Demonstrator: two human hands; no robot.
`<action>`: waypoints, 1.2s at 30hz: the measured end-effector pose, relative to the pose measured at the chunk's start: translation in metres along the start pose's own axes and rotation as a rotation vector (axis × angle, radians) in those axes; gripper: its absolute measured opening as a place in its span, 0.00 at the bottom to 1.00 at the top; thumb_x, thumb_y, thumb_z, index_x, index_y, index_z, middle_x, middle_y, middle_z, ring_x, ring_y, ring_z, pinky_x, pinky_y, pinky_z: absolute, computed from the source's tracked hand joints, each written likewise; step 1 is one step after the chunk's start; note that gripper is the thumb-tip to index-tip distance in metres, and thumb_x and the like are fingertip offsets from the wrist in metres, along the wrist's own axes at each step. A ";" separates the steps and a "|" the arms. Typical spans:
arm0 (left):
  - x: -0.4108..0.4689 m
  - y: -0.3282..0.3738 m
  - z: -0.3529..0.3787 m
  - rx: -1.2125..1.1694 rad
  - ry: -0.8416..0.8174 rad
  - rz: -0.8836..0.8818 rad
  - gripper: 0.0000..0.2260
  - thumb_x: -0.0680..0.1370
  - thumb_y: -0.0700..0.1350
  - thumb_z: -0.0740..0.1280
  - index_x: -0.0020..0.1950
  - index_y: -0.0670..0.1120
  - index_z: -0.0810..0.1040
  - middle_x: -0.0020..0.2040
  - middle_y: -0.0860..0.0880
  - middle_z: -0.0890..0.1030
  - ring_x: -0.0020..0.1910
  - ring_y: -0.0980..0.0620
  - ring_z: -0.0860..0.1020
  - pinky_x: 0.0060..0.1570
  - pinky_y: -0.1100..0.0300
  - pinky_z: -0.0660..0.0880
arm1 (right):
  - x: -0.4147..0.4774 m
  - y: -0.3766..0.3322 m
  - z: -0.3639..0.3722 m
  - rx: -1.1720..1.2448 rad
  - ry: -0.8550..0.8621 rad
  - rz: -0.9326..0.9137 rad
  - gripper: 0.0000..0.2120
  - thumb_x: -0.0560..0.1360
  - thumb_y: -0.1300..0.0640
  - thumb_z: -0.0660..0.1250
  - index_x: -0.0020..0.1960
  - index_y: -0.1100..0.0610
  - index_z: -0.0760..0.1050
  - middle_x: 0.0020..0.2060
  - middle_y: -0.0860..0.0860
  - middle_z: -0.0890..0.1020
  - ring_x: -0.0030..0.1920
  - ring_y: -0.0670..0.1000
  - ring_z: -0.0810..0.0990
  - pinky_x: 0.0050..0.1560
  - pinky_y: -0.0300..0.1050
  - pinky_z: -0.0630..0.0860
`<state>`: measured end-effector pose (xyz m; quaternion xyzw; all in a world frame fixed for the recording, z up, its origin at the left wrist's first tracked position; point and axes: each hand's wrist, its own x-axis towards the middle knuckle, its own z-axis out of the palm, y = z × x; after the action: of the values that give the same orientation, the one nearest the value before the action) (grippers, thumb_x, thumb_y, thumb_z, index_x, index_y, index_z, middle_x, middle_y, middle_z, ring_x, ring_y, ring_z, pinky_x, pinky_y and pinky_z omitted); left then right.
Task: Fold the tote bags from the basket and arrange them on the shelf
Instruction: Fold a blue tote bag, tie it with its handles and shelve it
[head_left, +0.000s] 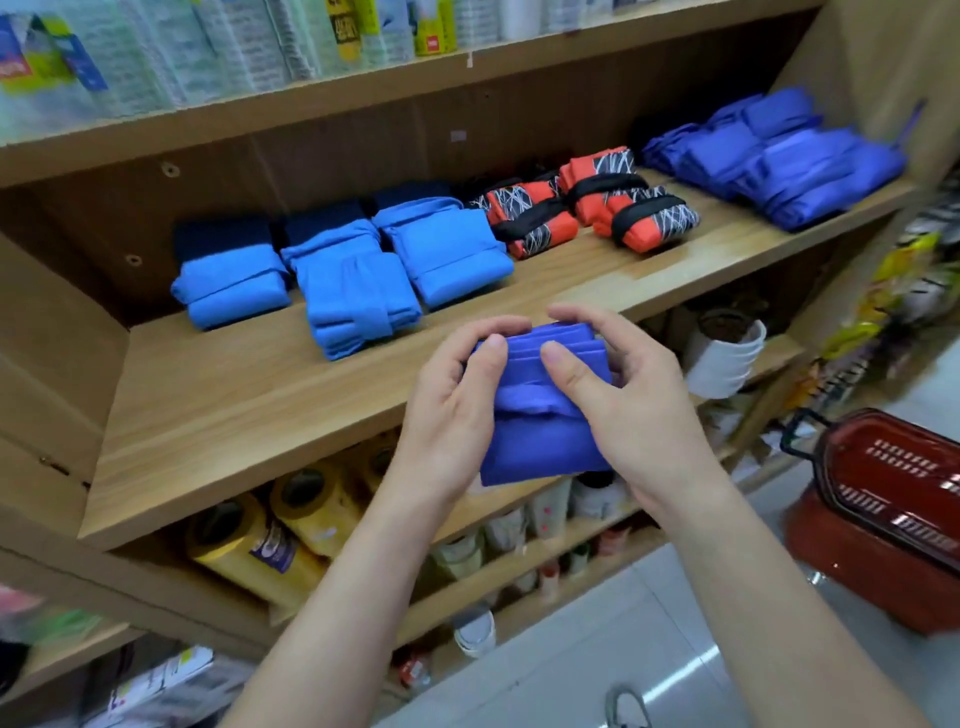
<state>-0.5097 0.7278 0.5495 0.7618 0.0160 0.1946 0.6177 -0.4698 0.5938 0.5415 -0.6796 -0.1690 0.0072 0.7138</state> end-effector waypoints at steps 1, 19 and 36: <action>0.001 0.001 0.002 -0.012 -0.078 -0.033 0.13 0.77 0.49 0.61 0.59 0.52 0.78 0.55 0.54 0.82 0.52 0.60 0.78 0.54 0.65 0.72 | 0.002 0.000 -0.009 0.003 0.025 0.004 0.15 0.73 0.51 0.70 0.60 0.47 0.79 0.50 0.50 0.84 0.50 0.50 0.83 0.56 0.50 0.79; 0.088 0.030 0.164 -0.120 0.043 -0.225 0.16 0.75 0.39 0.71 0.58 0.52 0.73 0.49 0.43 0.85 0.42 0.50 0.82 0.39 0.57 0.78 | 0.078 0.002 -0.212 -0.435 -0.213 -0.150 0.39 0.66 0.44 0.78 0.71 0.31 0.61 0.67 0.45 0.67 0.63 0.42 0.74 0.59 0.41 0.76; 0.228 0.051 0.169 0.407 -0.066 -0.060 0.20 0.78 0.55 0.67 0.68 0.53 0.73 0.52 0.51 0.82 0.47 0.55 0.79 0.51 0.56 0.76 | 0.234 -0.014 -0.230 -0.989 0.137 -0.746 0.15 0.71 0.53 0.65 0.55 0.57 0.80 0.46 0.55 0.84 0.46 0.61 0.82 0.42 0.56 0.78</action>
<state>-0.2569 0.6180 0.6337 0.8761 0.0575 0.1440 0.4566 -0.1944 0.4264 0.6046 -0.8239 -0.3321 -0.3653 0.2784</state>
